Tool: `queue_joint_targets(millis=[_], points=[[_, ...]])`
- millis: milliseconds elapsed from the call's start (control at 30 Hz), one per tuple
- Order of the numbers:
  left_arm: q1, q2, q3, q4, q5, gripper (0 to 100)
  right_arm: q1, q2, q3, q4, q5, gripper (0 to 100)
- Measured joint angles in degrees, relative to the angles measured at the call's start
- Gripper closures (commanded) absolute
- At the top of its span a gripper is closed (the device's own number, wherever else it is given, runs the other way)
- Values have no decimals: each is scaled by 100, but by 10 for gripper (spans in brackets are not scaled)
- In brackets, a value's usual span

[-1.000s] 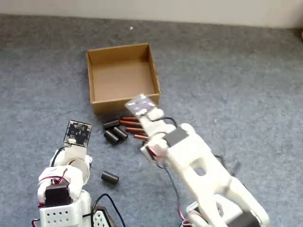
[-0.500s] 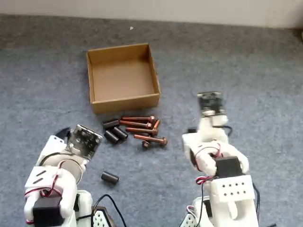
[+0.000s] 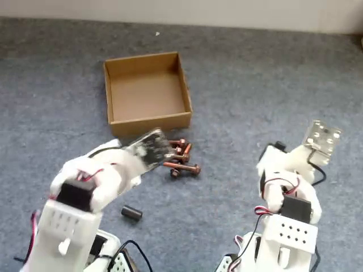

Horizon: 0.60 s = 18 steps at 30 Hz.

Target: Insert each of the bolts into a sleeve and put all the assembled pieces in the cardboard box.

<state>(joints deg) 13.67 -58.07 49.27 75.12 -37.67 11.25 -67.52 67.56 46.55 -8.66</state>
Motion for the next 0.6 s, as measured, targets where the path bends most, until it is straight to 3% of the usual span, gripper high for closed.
queue_joint_targets(millis=[267,600], points=[[1196,3015,-1653,0,-352,857,193,0,0,-44,-18,994],[1952,6207,-3675,0,-352,857,360,0,0,-44,-18,994]])
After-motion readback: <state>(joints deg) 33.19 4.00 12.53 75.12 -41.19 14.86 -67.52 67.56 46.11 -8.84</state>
